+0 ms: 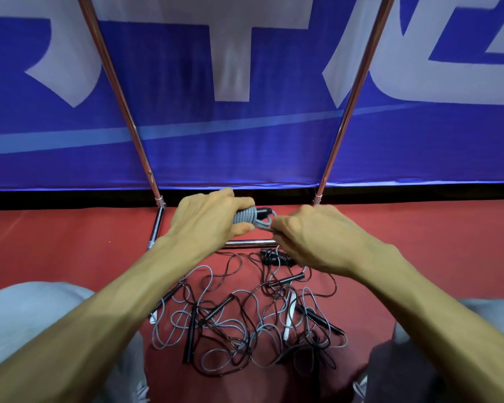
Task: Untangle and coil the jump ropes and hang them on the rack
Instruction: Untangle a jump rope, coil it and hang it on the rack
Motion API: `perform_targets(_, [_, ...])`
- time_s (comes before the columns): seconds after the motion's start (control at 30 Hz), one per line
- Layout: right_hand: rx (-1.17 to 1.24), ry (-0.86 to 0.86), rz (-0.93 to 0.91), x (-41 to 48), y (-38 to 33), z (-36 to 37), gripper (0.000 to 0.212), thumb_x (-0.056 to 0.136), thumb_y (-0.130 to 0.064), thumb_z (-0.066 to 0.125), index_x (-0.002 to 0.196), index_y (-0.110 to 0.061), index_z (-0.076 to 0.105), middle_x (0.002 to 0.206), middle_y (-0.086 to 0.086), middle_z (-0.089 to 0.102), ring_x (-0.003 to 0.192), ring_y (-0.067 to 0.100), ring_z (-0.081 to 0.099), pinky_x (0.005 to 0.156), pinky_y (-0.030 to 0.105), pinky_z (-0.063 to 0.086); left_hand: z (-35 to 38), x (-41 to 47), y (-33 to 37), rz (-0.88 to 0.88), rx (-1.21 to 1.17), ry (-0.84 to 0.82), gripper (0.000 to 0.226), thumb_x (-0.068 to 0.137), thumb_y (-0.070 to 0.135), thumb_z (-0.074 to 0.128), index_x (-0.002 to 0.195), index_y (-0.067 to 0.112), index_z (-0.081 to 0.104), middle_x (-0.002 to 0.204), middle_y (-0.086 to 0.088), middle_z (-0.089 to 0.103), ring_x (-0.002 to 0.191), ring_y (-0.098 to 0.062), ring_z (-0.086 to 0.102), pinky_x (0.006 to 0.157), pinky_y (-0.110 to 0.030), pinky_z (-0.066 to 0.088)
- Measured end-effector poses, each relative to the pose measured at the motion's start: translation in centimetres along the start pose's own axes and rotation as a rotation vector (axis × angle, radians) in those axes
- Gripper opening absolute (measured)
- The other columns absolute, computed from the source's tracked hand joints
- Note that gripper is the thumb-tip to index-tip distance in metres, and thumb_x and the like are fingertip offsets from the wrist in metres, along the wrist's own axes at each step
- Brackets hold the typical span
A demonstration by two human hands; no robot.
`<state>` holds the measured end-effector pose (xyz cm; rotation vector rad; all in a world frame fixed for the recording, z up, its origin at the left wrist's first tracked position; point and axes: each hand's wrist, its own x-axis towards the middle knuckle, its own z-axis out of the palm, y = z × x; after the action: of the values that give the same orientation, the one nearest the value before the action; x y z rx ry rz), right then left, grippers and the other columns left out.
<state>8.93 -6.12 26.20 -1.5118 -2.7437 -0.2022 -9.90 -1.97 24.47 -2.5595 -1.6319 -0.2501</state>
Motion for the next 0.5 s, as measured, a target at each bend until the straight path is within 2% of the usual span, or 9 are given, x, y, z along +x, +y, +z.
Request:
perform_targets(0.07, [-0.048,0.072,-0.047,0.1,0.2,-0.2,0.013,0.097,-0.028,0.043,0.089,-0.022,0.051,0.079,0.001,0.059,0.068,0.032,0.056,0.054,0.033,0.033,0.2,-0.1,0.4,0.087,0.025,-0.043,0.035,0.091,0.055,0.054,0.122,0.039,0.051,0.103,0.007,0.057,0.097,-0.022,0.062,0.066,-0.03,0.036])
perform_targets(0.17, [-0.061,0.184,-0.075,0.3,0.7,-0.2,0.01,0.09,-0.026,0.057,0.093,-0.026,0.066,0.079,-0.003,0.061,0.069,0.028,0.061,0.047,0.031,0.036,0.3,-0.3,0.9,0.185,-0.003,-0.075,0.038,0.092,0.05,0.054,0.127,0.037,0.046,0.106,0.007,0.057,0.1,-0.022,0.061,0.068,-0.031,0.038])
perform_targets(0.27, [0.046,0.302,-0.069,0.4,1.5,-0.1,0.015,0.087,-0.034,0.059,0.089,-0.028,0.072,0.076,-0.004,0.063,0.068,0.026,0.063,0.046,0.032,0.042,0.3,-0.6,1.2,0.238,-0.039,-0.097,0.039,0.091,0.051,0.056,0.125,0.035,0.048,0.094,0.009,0.049,0.1,-0.022,0.059,0.07,-0.032,0.038])
perform_targets(0.37, [0.094,0.415,-0.093,0.4,1.5,-0.1,0.013,0.077,-0.038,0.062,0.077,-0.031,0.073,0.069,-0.007,0.06,0.06,0.021,0.062,0.038,0.029,0.04,0.2,-0.7,1.3,0.209,-0.092,-0.101,0.035,0.086,0.056,0.059,0.113,0.035,0.057,0.086,0.012,0.044,0.097,-0.02,0.059,0.067,-0.031,0.039])
perform_targets(0.43, [0.143,0.445,-0.045,0.4,1.7,-0.2,0.015,0.076,-0.044,0.062,0.077,-0.033,0.073,0.071,-0.008,0.06,0.064,0.017,0.061,0.04,0.029,0.041,0.2,-0.8,1.5,0.209,-0.091,-0.075,0.041,0.08,0.066,0.055,0.101,0.032,0.059,0.086,0.011,0.055,0.089,-0.017,0.059,0.067,-0.032,0.045])
perform_targets(0.5, [0.216,0.435,0.031,0.2,2.4,-0.5,0.021,0.075,-0.052,0.061,0.08,-0.035,0.073,0.076,-0.009,0.06,0.069,0.014,0.058,0.046,0.027,0.039,0.3,-0.9,1.9,0.224,-0.105,-0.053,0.052,0.075,0.078,0.049,0.091,0.029,0.058,0.083,0.011,0.059,0.077,-0.015,0.054,0.064,-0.032,0.044])
